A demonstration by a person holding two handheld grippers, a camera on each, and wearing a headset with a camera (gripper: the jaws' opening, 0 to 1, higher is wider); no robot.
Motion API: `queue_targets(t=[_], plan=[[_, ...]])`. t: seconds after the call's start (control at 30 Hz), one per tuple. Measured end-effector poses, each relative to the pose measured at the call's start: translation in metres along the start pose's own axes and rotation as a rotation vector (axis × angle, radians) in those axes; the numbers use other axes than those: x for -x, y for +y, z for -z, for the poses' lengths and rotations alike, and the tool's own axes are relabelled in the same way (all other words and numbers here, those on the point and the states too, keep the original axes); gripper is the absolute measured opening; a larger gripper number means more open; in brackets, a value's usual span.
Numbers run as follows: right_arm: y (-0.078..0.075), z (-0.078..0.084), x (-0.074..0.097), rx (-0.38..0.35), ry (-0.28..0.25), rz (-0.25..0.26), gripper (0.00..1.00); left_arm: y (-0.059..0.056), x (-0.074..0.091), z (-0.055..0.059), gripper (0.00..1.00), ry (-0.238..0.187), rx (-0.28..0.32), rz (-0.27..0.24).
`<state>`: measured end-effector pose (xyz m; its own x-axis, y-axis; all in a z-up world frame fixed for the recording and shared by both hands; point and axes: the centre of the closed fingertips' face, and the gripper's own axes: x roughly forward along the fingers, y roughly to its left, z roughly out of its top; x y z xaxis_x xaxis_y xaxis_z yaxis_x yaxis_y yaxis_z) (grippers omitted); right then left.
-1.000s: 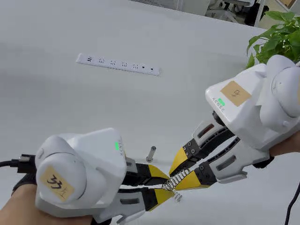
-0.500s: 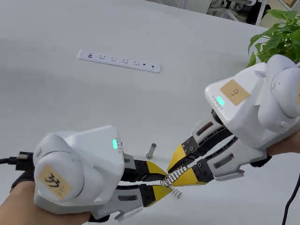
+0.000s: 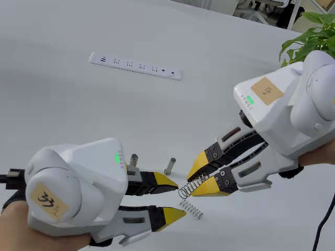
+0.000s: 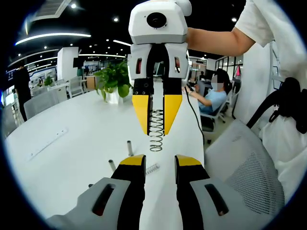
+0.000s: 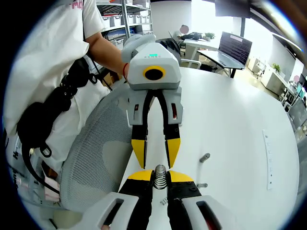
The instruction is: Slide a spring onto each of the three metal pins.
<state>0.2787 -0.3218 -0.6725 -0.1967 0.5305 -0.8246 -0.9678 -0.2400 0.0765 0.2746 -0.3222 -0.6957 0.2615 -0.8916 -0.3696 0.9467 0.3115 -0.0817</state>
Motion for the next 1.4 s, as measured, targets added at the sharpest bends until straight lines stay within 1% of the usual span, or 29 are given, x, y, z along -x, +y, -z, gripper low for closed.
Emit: queue_targets(t=[0.03, 0.07, 0.1, 0.13, 0.17, 0.2, 0.27, 0.33, 0.37, 0.43, 0.5, 0.57, 0.63, 0.73, 0.77, 0.83, 0.9, 0.97, 1.0, 1.03, 1.1, 1.3, 1.4], plan=[[-0.002, 0.000, 0.001, -0.002, -0.001, 0.006, 0.06, 0.002, 0.001, 0.001, 0.24, 0.001, 0.000, -0.009], [-0.004, 0.000, 0.002, -0.010, -0.001, 0.015, 0.06, 0.004, 0.003, 0.004, 0.28, 0.002, -0.001, -0.021], [-0.006, 0.000, 0.002, -0.015, 0.001, 0.022, 0.06, 0.004, 0.005, 0.005, 0.32, 0.004, 0.001, -0.023], [-0.009, 0.001, 0.002, -0.018, 0.006, 0.031, 0.06, 0.006, 0.006, 0.007, 0.35, 0.007, 0.001, -0.030], [-0.011, 0.002, 0.002, -0.019, 0.012, 0.039, 0.06, 0.009, 0.009, 0.011, 0.38, 0.015, -0.003, -0.048], [-0.012, 0.003, 0.003, -0.021, 0.014, 0.043, 0.06, 0.010, 0.011, 0.013, 0.40, 0.018, -0.002, -0.051], [-0.018, 0.005, 0.003, -0.033, 0.027, 0.065, 0.06, 0.013, 0.016, 0.016, 0.44, 0.014, 0.003, -0.058], [-0.024, 0.007, 0.004, -0.034, 0.041, 0.083, 0.06, 0.017, 0.021, 0.019, 0.46, 0.010, 0.010, -0.070], [-0.026, 0.007, 0.004, -0.038, 0.044, 0.088, 0.06, 0.018, 0.023, 0.021, 0.49, 0.011, 0.019, -0.075], [-0.032, 0.009, 0.004, -0.046, 0.056, 0.103, 0.06, 0.023, 0.028, 0.025, 0.54, 0.014, 0.016, -0.094], [-0.038, 0.010, 0.004, -0.052, 0.070, 0.118, 0.06, 0.029, 0.032, 0.029, 0.62, 0.013, 0.031, -0.112], [-0.043, 0.012, 0.004, -0.057, 0.082, 0.127, 0.06, 0.033, 0.036, 0.031, 0.68, 0.009, 0.021, -0.125], [-0.049, 0.014, 0.003, -0.062, 0.101, 0.138, 0.06, 0.036, 0.039, 0.034, 0.74, 0.007, 0.043, -0.128], [-0.058, 0.017, 0.000, -0.075, 0.117, 0.151, 0.06, 0.041, 0.043, 0.040, 0.84, 0.011, 0.043, -0.142], [-0.062, 0.019, -0.001, -0.078, 0.126, 0.158, 0.06, 0.042, 0.044, 0.043, 0.88, 0.016, 0.060, -0.145], [-0.068, 0.022, -0.004, -0.083, 0.140, 0.164, 0.07, 0.044, 0.047, 0.047, 0.89, 0.018, 0.062, -0.148], [-0.073, 0.025, -0.006, -0.092, 0.149, 0.169, 0.07, 0.045, 0.048, 0.049, 0.95, 0.012, 0.076, -0.147], [-0.079, 0.029, -0.008, -0.092, 0.167, 0.178, 0.07, 0.046, 0.049, 0.053, 0.99, 0.012, 0.080, -0.143], [-0.081, 0.031, -0.009, -0.098, 0.171, 0.176, 0.07, 0.043, 0.048, 0.055, 0.99, 0.011, 0.102, -0.125], [-0.083, 0.032, -0.010, -0.102, 0.173, 0.176, 0.07, 0.043, 0.048, 0.058, 0.99, 0.018, 0.110, -0.121], [-0.087, 0.037, -0.014, -0.102, 0.191, 0.179, 0.07, 0.044, 0.048, 0.061, 0.99, 0.019, 0.105, -0.120], [-0.096, 0.046, -0.024, -0.108, 0.226, 0.167, 0.07, 0.045, 0.050, 0.062, 0.99, -0.002, 0.122, -0.123], [-0.099, 0.048, -0.031, -0.110, 0.239, 0.156, 0.07, 0.046, 0.051, 0.061, 0.99, -0.017, 0.114, -0.130]])
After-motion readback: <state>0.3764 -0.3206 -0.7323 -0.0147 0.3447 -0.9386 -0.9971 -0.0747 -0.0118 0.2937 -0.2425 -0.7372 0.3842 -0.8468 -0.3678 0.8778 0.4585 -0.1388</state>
